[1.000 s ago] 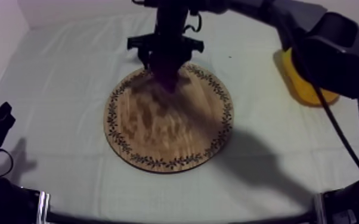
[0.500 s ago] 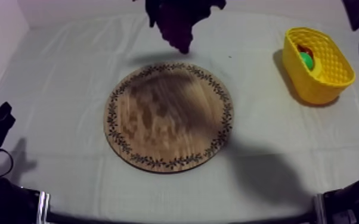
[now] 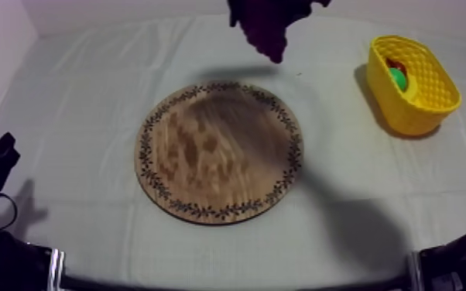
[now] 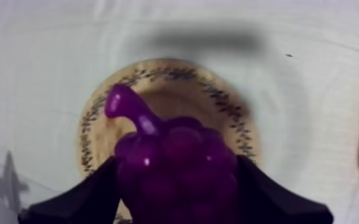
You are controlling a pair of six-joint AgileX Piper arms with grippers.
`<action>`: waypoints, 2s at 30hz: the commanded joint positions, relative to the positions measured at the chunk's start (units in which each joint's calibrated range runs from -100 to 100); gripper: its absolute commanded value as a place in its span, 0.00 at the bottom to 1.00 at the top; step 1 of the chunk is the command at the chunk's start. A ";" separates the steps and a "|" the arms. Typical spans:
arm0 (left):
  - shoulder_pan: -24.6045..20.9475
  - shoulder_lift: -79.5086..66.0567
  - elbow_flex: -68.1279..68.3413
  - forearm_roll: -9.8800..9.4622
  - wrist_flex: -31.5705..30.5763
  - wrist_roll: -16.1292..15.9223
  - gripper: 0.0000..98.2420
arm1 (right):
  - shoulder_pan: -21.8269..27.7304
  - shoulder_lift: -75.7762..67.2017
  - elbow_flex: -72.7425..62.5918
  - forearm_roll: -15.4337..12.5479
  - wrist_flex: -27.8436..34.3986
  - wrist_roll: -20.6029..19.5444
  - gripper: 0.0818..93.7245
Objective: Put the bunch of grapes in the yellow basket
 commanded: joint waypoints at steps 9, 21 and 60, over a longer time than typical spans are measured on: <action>0.02 0.01 -0.04 -0.02 -0.02 -0.01 0.00 | 7.59 -7.13 10.99 0.78 -0.27 2.83 0.40; 0.02 0.01 -0.04 -0.02 -0.02 -0.01 0.00 | 19.15 -14.50 23.07 3.11 -1.96 7.77 0.41; 0.02 0.01 -0.04 -0.02 -0.02 0.04 0.00 | 28.93 3.55 27.82 8.26 -16.08 12.54 0.75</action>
